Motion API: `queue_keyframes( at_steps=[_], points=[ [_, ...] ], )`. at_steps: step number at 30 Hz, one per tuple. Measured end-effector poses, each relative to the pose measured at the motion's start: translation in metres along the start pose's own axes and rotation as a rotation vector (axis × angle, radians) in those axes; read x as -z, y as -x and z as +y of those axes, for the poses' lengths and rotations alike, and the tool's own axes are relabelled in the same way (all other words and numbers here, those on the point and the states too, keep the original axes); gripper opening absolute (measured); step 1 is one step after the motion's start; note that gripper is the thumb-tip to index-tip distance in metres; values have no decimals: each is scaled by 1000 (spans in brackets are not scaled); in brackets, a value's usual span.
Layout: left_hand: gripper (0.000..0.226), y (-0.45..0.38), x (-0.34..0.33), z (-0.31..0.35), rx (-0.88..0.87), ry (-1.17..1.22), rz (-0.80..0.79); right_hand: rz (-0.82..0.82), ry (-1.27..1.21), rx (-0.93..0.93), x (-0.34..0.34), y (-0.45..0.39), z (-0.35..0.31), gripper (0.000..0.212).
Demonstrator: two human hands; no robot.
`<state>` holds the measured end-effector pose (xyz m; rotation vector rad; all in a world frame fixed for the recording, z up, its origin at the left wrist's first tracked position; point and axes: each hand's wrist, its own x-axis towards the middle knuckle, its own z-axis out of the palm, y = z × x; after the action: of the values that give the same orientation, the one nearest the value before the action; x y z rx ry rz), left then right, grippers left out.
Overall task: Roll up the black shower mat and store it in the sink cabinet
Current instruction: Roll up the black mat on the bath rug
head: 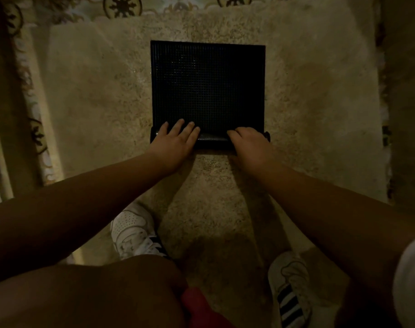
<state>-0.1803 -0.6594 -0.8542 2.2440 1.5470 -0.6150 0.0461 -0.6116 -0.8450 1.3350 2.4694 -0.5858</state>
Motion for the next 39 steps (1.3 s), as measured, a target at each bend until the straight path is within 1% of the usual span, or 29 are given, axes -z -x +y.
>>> queue_keyframes(
  at_steps=[2,4,6,8,13,18,22,28,30,32,35,37,39],
  points=[
    [69,0,0,-2,13,13,-2,-11,-28,-18,3,-4,1,47],
    [70,-1,2,-6,15,12,7,-38,-64,-45,6,-7,6,43],
    [73,-3,4,-10,1,8,30,-72,-75,-44,8,-11,12,47],
    [71,-5,7,-14,-18,20,33,-97,-71,-31,8,-16,17,51],
    [67,-9,11,-20,-14,103,37,-105,-92,-32,13,-28,29,52],
    [64,-4,6,-22,-43,157,48,-250,-127,-65,21,-38,34,57],
    [61,3,3,-22,-77,214,60,-359,-134,-47,25,-42,33,60],
    [59,0,-1,-21,-72,247,-25,-450,-154,-17,25,-42,32,59],
    [59,1,-2,-20,-80,238,-27,-459,-159,-11,24,-42,33,58],
    [61,3,-5,-18,-82,210,4,-459,-162,-4,24,-42,33,57],
    [59,2,-5,-19,-64,251,53,-441,-165,-6,23,-41,33,57],
    [58,-3,-2,-24,-73,288,37,-403,-228,-39,21,-37,36,54],
    [57,-7,2,-29,-68,324,11,-336,-334,-74,17,-29,38,46]
  ],
)
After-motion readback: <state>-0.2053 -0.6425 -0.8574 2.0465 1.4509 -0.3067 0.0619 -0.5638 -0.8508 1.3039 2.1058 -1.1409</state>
